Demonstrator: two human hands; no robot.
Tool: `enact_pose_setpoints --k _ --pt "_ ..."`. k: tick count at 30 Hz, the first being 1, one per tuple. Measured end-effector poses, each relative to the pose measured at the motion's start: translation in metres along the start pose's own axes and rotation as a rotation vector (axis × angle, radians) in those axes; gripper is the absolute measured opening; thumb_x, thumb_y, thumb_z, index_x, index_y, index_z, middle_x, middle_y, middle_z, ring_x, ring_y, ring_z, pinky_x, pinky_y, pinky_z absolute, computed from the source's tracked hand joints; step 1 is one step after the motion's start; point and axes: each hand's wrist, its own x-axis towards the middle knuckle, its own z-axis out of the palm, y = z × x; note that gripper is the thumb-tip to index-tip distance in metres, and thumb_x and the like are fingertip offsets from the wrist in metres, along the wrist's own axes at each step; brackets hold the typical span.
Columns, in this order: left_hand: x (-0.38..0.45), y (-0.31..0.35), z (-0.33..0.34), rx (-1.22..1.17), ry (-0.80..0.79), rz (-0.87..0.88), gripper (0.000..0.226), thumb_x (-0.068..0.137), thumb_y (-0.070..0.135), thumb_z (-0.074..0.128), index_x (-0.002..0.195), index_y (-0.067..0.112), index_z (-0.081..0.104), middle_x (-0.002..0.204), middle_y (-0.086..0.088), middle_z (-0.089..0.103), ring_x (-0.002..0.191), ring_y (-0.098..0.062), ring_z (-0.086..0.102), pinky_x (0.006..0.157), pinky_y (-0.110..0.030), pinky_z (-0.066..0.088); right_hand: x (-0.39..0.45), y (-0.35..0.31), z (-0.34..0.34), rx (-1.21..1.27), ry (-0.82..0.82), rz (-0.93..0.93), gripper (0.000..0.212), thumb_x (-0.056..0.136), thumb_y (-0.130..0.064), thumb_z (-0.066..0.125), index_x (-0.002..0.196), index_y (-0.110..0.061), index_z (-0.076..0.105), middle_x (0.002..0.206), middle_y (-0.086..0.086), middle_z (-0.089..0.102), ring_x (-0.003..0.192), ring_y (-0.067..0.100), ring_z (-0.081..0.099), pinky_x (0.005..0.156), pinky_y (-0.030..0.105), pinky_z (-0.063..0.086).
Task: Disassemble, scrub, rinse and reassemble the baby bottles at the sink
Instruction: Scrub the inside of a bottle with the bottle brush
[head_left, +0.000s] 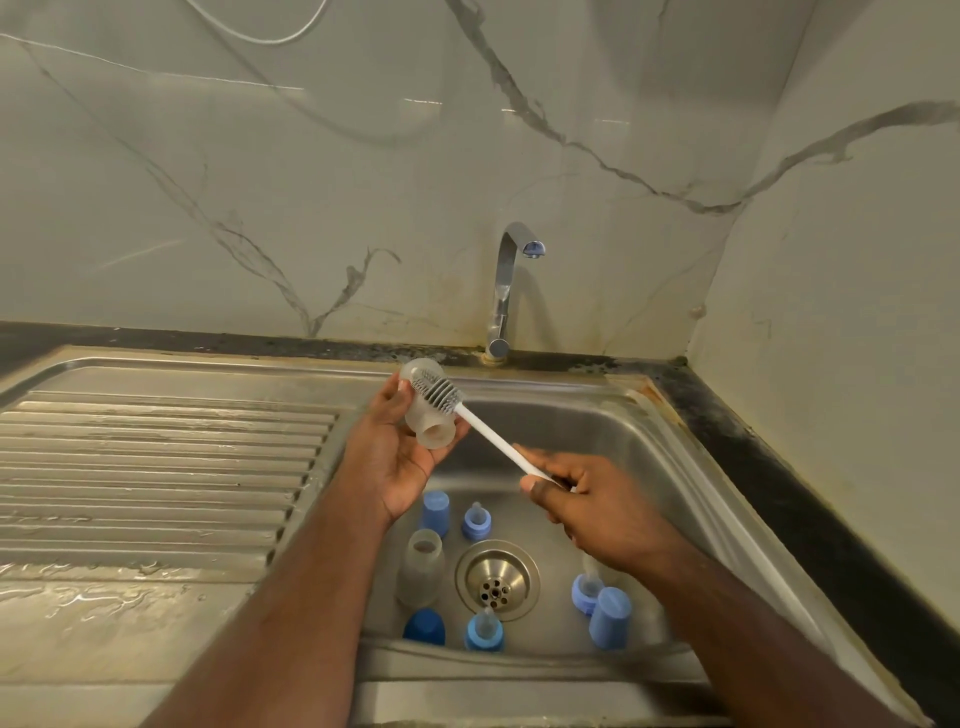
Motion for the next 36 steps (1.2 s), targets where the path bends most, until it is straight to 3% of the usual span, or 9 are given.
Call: enact_pose_setpoints --k 3,8,11,16,20,25,28,32,36 --pt "-0.001 -0.001 0.0 0.013 0.004 0.006 0.045 0.103 0.021 0.055 0.146 0.007 0.049 0.138 -0.027 0.058 0.123 -0.046 0.06 0.081 -0.053 0.061 0.001 -0.001 0.003 -0.012 0.026 0.015 0.037 0.098 -0.037 0.061 0.133 -0.046 0.058 0.068 -0.041 0.055 0.068 -0.009 0.056 0.067 0.014 0.04" --pt "0.0 0.001 0.001 0.056 0.004 0.023 0.04 0.104 0.018 0.052 0.144 0.012 0.051 0.132 -0.024 0.062 0.108 -0.04 0.069 0.081 -0.055 0.061 -0.005 -0.011 0.003 -0.059 0.054 -0.026 0.038 0.098 -0.038 0.059 0.135 -0.047 0.056 0.112 -0.028 0.069 0.088 0.001 0.064 0.077 0.018 0.054" --pt "0.001 -0.001 0.001 0.08 0.029 0.012 0.037 0.103 0.013 0.053 0.14 0.015 0.055 0.136 -0.025 0.059 0.116 -0.044 0.062 0.085 -0.055 0.06 -0.006 -0.011 0.002 -0.095 0.017 -0.023 0.037 0.098 -0.038 0.059 0.134 -0.047 0.058 0.105 -0.024 0.071 0.085 0.012 0.066 0.077 0.025 0.056" --pt "0.002 -0.003 -0.001 0.006 0.012 0.013 0.042 0.103 0.017 0.054 0.145 0.015 0.051 0.137 -0.023 0.059 0.125 -0.047 0.058 0.083 -0.054 0.06 -0.004 -0.01 0.003 -0.069 0.042 -0.012 0.039 0.098 -0.037 0.059 0.137 -0.045 0.056 0.102 -0.028 0.069 0.071 -0.001 0.059 0.065 0.014 0.048" --pt "0.004 0.003 -0.002 -0.094 0.053 0.035 0.038 0.108 0.019 0.046 0.146 0.022 0.048 0.135 -0.022 0.058 0.11 -0.046 0.065 0.08 -0.057 0.06 -0.007 -0.008 -0.001 -0.06 -0.015 0.004 0.035 0.098 -0.034 0.061 0.132 -0.043 0.06 0.068 -0.04 0.06 0.062 -0.006 0.056 0.058 0.011 0.042" --pt "0.006 0.006 -0.003 -0.174 0.068 0.043 0.035 0.108 0.021 0.043 0.142 0.017 0.052 0.136 -0.026 0.057 0.114 -0.046 0.064 0.081 -0.061 0.059 -0.008 -0.005 -0.008 0.009 0.017 0.026 0.037 0.098 -0.03 0.062 0.133 -0.042 0.06 0.068 -0.027 0.063 0.064 0.002 0.056 0.058 0.016 0.044" --pt "0.003 0.004 -0.002 -0.121 0.077 0.008 0.036 0.107 0.025 0.046 0.14 0.016 0.054 0.133 -0.025 0.06 0.12 -0.047 0.061 0.083 -0.062 0.058 -0.007 -0.01 -0.001 0.012 -0.051 0.012 0.035 0.099 -0.029 0.061 0.131 -0.042 0.061 0.059 -0.036 0.058 0.052 -0.002 0.051 0.053 0.015 0.041" --pt "-0.002 0.004 0.001 -0.035 0.037 0.007 0.066 0.085 0.028 0.071 0.144 0.007 0.049 0.135 -0.023 0.059 0.114 -0.04 0.065 0.082 -0.055 0.06 -0.002 -0.008 0.001 -0.032 -0.039 0.023 0.038 0.099 -0.03 0.06 0.135 -0.041 0.059 0.059 -0.041 0.054 0.055 -0.003 0.051 0.057 0.014 0.04" --pt "-0.002 0.003 0.002 -0.067 0.016 0.022 0.064 0.083 0.022 0.069 0.143 0.011 0.048 0.135 -0.026 0.059 0.107 -0.04 0.068 0.09 -0.061 0.056 -0.002 -0.006 -0.005 -0.012 0.038 0.044 0.039 0.098 -0.031 0.061 0.137 -0.039 0.059 0.062 -0.032 0.054 0.061 -0.008 0.052 0.062 0.011 0.038"
